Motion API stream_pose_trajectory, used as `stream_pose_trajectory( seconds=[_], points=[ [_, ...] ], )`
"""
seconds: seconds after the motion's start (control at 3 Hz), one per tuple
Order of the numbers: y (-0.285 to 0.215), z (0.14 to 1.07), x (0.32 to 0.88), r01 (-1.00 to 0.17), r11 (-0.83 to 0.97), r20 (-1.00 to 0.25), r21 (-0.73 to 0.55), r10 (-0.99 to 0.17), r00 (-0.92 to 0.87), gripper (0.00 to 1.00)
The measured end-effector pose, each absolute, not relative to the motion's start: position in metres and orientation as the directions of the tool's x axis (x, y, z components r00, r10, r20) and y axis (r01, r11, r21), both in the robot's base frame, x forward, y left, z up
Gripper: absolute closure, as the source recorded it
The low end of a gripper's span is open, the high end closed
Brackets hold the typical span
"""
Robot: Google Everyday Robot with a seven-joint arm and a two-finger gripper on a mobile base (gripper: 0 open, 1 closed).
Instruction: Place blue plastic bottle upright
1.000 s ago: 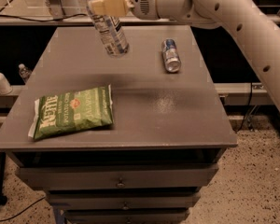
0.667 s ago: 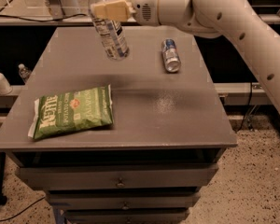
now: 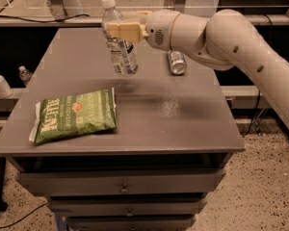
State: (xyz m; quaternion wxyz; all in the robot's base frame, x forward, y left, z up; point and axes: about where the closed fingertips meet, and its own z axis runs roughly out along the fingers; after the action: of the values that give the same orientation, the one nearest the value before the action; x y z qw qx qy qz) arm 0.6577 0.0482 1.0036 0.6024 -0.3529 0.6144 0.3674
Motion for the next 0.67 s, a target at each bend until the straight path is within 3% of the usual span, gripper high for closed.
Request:
stream_pose_trajectory(
  seconds=[0.67],
  points=[
    [0.024, 0.979, 0.649, -0.852, 0.522, -0.997, 0.045, 0.076, -0.006, 1.0]
  ],
)
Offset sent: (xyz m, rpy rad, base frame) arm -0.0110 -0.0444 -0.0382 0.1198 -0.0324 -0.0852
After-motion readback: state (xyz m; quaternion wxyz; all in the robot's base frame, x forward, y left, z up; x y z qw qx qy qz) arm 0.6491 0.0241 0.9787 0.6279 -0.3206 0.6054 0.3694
